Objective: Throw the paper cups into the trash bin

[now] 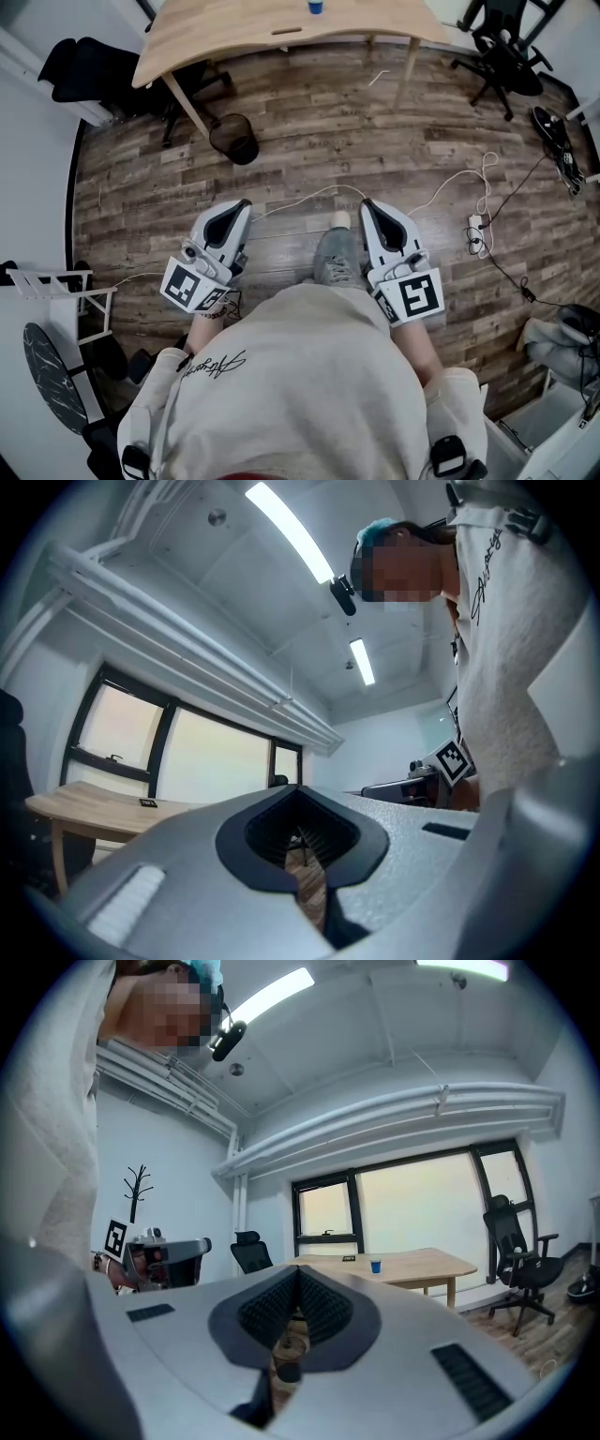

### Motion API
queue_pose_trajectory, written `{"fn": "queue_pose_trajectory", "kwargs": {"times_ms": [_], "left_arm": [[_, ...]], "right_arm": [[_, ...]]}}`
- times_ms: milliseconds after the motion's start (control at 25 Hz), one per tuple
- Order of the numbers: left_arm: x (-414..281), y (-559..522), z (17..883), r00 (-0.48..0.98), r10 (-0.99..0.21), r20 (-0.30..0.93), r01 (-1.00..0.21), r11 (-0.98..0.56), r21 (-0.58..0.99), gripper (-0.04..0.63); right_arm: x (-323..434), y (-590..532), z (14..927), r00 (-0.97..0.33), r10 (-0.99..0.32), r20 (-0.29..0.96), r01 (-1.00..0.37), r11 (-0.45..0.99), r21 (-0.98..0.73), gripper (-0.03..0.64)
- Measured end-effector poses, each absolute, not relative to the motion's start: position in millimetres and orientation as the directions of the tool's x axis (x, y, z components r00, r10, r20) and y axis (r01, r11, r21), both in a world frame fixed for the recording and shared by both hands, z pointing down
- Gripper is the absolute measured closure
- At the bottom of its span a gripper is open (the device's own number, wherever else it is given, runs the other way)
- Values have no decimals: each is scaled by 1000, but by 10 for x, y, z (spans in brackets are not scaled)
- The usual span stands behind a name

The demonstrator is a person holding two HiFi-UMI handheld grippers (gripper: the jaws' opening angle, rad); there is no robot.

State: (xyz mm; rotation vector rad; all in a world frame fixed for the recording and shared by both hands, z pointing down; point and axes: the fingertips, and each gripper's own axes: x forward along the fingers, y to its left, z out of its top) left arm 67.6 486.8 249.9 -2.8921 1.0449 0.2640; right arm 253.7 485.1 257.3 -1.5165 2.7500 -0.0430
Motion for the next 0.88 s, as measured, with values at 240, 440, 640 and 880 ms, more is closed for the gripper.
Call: {"fn": "queue_pose_trajectory", "kwargs": {"times_ms": [240, 440, 640, 880], "left_arm": [[828, 4429, 2520, 754, -629, -188, -641, -768, 2, 592], [910, 3972, 2488, 749, -633, -196, -647, -762, -7, 592], [1044, 3492, 2496, 751, -634, -185, -647, -763, -14, 592], [1275, 3002, 2435, 773, -610, -175, -624, -781, -35, 592]], "right_arm": [[2701, 4392, 2603, -534, -846, 6, -845, 534, -19, 607], [2725, 3891, 2589, -555, -832, -1, -832, 555, -20, 607], [2760, 3389, 2575, -572, -820, -6, -820, 572, -18, 607], [2875, 2884, 2551, -579, -815, 2, -815, 579, -14, 607]]}}
